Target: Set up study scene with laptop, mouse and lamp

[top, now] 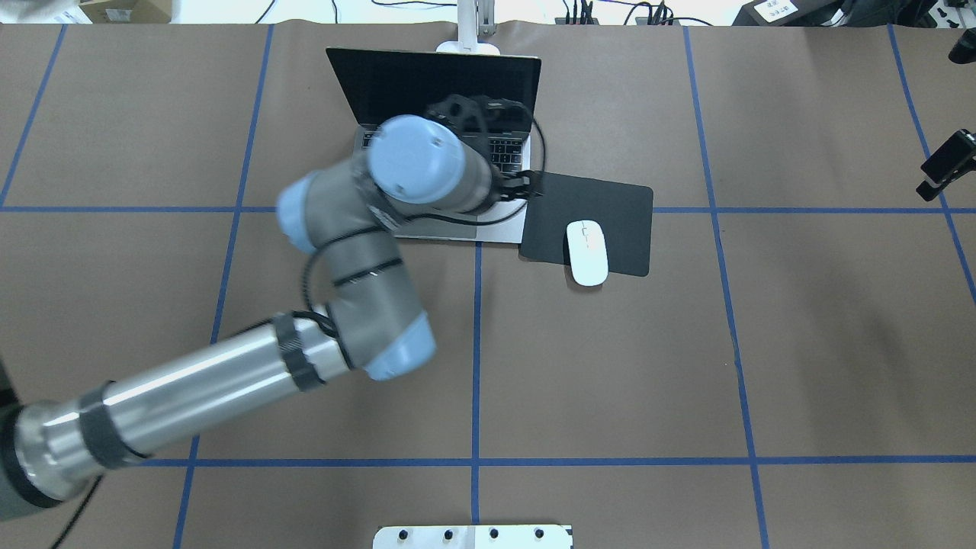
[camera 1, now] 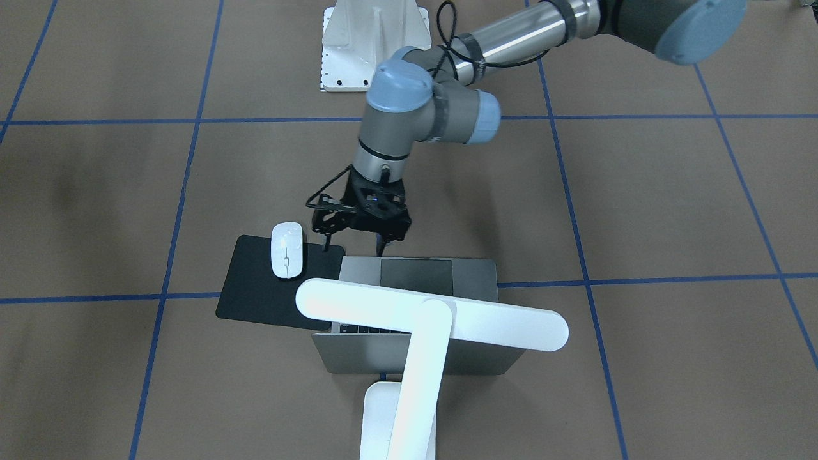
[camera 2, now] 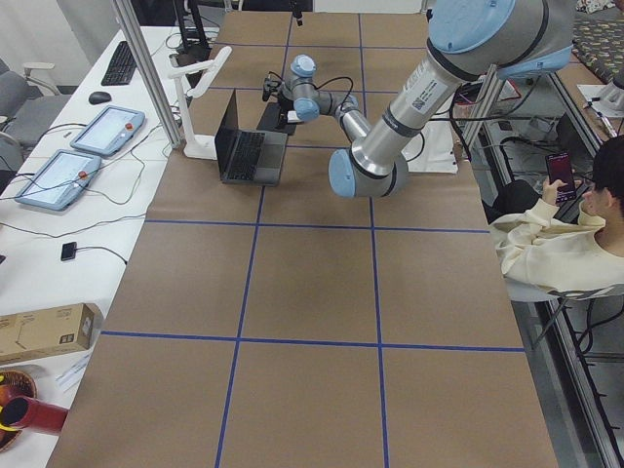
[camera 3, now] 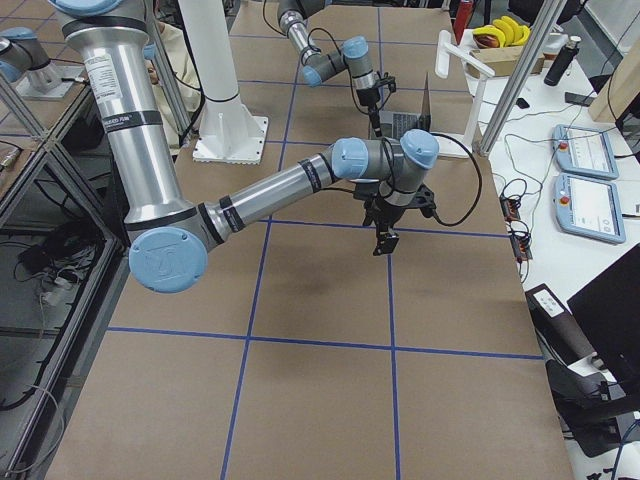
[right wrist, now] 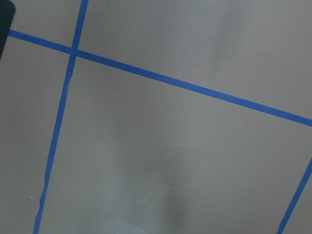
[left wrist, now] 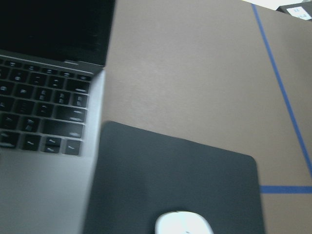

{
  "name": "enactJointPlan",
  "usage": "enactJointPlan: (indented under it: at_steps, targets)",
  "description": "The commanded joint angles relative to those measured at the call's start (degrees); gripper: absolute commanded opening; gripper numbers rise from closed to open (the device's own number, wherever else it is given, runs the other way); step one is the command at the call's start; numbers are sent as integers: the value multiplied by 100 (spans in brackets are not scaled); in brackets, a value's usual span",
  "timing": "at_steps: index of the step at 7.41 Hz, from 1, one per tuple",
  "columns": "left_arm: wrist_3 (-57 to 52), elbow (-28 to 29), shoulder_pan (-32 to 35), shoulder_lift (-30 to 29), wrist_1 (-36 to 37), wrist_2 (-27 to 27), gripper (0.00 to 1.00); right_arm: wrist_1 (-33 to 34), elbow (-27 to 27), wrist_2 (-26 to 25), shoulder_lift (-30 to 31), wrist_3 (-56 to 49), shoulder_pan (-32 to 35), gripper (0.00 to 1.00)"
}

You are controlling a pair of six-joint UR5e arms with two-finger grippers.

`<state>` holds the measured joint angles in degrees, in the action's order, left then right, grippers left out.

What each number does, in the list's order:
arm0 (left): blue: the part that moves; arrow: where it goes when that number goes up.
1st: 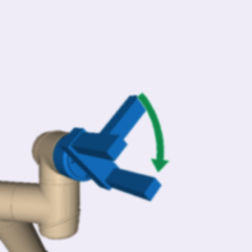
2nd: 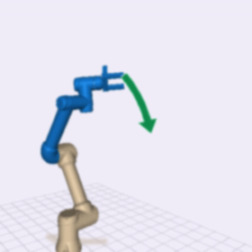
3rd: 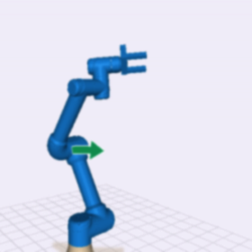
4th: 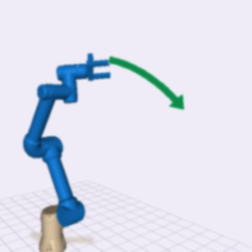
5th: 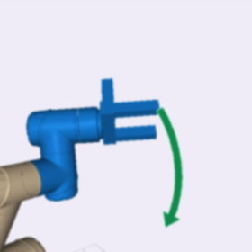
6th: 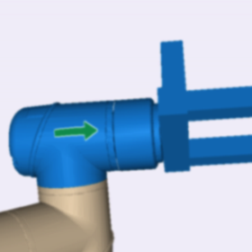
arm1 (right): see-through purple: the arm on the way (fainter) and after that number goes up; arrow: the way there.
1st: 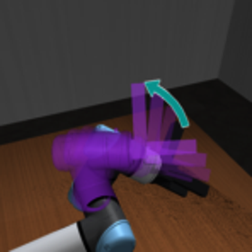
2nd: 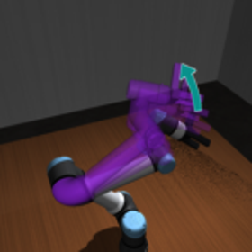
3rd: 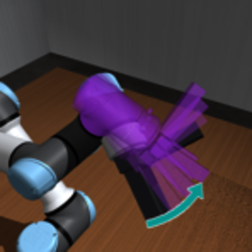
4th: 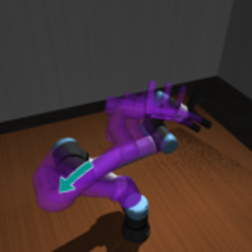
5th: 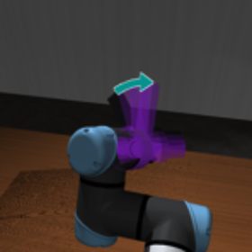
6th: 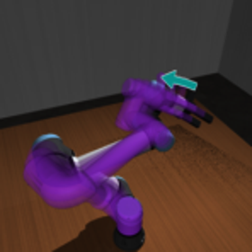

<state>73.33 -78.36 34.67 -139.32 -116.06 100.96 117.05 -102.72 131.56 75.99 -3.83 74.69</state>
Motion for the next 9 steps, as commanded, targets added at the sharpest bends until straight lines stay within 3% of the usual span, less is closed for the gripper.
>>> enactJointPlan:
  at_steps: [1,2,5,7,9]
  targets:
    - [-606,-1082,993,964,837,1490,100,-6,182,-165,-207,609,185,100]
    - [-1288,-1164,1581,1403,866,2115,100,-6,191,-183,-225,795,230,100]
    - [-3266,-1208,2707,2441,1628,2358,100,-426,209,-200,-173,797,677,100]
    - [-4724,-1147,3638,3144,1639,3023,100,-437,235,-201,-33,797,749,100]
    - [-6200,-938,4369,3803,1631,3132,100,-472,226,-201,47,762,784,100]
